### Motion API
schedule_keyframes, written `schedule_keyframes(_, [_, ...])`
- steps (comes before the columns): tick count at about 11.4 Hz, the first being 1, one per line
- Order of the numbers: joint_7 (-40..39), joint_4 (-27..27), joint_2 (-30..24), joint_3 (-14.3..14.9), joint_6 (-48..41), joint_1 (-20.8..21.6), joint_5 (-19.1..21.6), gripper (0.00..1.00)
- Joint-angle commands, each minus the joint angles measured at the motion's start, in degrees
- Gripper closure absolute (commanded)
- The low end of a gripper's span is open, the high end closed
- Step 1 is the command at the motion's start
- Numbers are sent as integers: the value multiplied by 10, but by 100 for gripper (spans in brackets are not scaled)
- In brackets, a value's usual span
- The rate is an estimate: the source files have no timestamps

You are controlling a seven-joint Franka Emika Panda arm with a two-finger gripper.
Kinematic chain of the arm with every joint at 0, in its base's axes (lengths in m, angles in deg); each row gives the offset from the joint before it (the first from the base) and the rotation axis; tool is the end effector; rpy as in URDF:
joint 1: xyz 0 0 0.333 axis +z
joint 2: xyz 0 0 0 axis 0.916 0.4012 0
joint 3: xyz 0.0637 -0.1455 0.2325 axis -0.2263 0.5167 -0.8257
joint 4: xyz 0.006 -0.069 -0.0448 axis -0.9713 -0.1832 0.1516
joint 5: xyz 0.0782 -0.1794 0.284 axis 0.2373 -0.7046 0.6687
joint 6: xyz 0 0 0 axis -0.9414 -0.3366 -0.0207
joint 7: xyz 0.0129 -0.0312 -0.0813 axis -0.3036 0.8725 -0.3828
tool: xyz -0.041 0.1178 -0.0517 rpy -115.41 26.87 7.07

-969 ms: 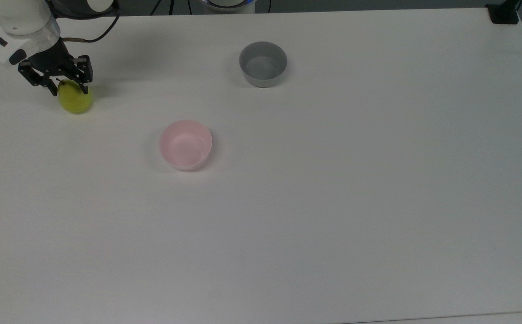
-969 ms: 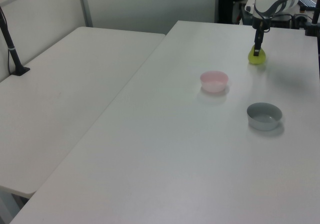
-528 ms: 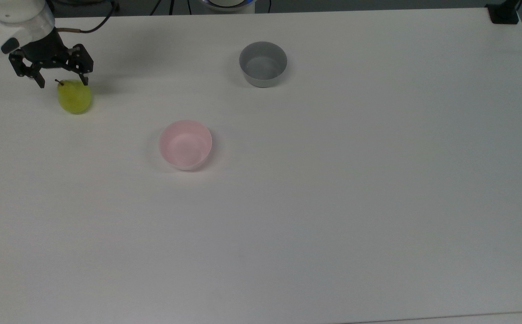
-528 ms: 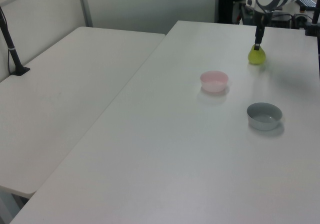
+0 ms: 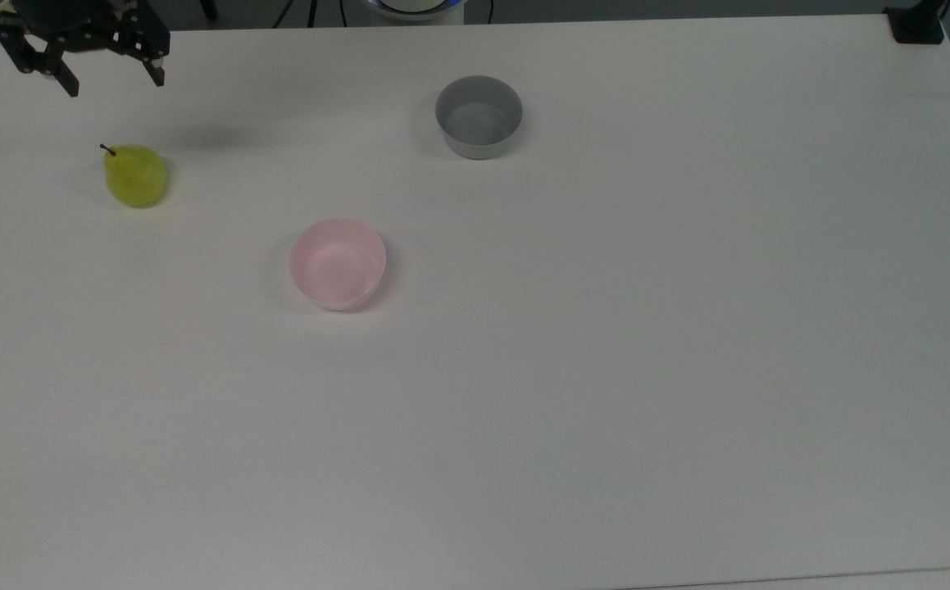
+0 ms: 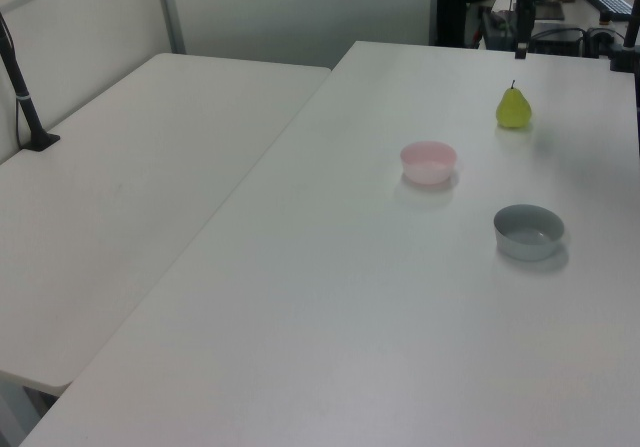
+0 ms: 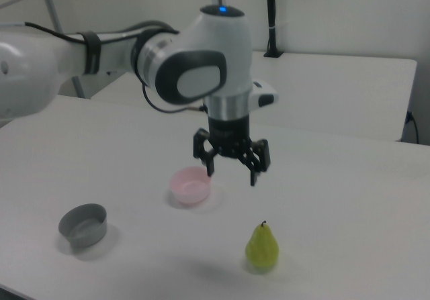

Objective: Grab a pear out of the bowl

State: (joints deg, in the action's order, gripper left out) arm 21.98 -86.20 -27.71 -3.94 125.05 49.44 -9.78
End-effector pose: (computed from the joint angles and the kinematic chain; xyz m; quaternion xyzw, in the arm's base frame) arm 0.4822 -0.2510 0.4490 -0.9974 -0.0694 -0.0013 0.0210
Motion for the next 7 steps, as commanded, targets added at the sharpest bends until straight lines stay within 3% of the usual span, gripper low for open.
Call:
schedule_keyframes(1, [108, 72, -18, -35, -106, 5, -4, 0])
schedule_keyframes(5, [193, 134, -40, -74, -206, 6, 4, 0])
schedule_keyframes(7, [289, 134, -61, -99, -210, 25, 4, 0])
